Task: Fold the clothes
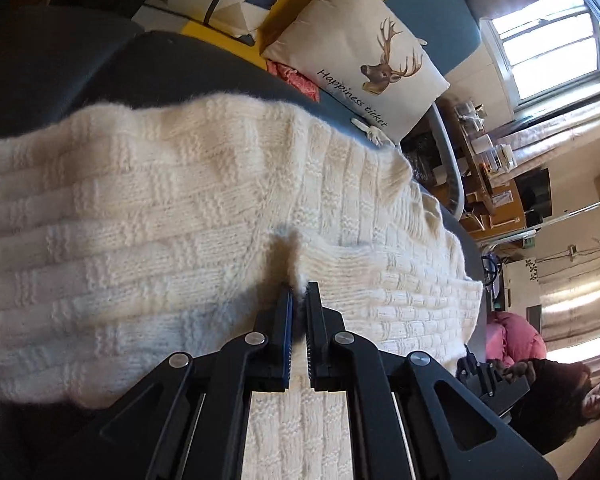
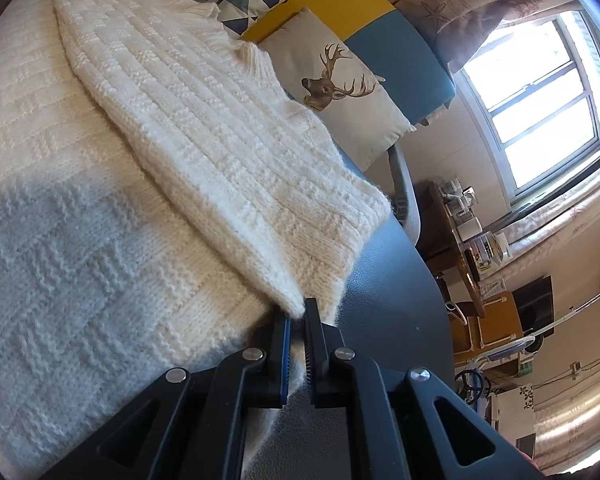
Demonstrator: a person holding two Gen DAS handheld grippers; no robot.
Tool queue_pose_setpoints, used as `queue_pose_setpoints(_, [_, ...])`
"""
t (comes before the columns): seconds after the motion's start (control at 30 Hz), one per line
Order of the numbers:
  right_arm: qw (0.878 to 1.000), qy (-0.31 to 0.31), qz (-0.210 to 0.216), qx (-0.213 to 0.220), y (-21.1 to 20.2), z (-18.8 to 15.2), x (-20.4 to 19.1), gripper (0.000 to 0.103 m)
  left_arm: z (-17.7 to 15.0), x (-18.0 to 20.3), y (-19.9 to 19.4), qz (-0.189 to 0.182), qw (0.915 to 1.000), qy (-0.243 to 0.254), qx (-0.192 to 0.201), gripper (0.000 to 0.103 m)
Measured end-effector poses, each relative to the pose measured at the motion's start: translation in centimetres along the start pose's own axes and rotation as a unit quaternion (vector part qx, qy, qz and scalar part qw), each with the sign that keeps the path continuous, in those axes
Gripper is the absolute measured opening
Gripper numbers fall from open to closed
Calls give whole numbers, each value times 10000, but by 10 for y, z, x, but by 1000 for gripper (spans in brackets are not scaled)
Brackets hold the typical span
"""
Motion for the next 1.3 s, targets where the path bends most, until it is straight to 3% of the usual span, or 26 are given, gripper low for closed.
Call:
queue_pose_setpoints(0.1, [10000,61,11,-15,1,0,1,7,8,0,-1,-281,9988,-286,-285,10])
queue_pose_setpoints(0.17, [10000,91,22,-19,1,0,1,7,10,-9,-6,-384,9971,-525,-383,21])
queue_pose_setpoints(0.37, [9999,143,48,-6,1,-1,2,7,-3,-18,-23,-402,9974,-465,-390,22])
queue_pose_setpoints(0.5, [9999,162,27,-21,0,-1,1,7,-10,-15,-15,-480,9961,-585,-448,23])
queue_pose_setpoints(0.6, [9999,162,21,-33,0,0,1,7,-11,-11,-8,-415,9972,-541,-315,22])
queue_pose_setpoints(0.67, [9999,152,21,-29,0,-1,2,7,-12,-9,-10,-314,9980,-507,-187,3])
queue_pose_setpoints(0.97, [9997,221,33,25,0,-3,3,7,-16,-29,-22,59,9966,-817,-15,0])
queue_pose_setpoints(1.03, [9997,246,35,48,0,-3,3,7,-17,-29,-32,188,9959,-878,143,4])
queue_pose_setpoints(1.1, [9996,276,43,79,0,-4,4,7,-22,-12,-51,215,9964,-559,595,5])
queue_pose_setpoints(1.2, [9992,361,80,148,-1,-5,6,7,-34,26,-52,-547,9970,-219,496,12])
queue_pose_setpoints(1.3, [9987,438,175,198,-2,-6,10,7,-41,66,-17,-327,9985,266,356,13])
Point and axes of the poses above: each gripper's, at about its wrist camera, not at the fingertips, and y roughly the way its jaws point, x to its right, z to its top, the point moved 1 cm from there along y, roughly the way its jaws point, and after that the axes turned 11 degrees about -y, right-handed, at the moved point
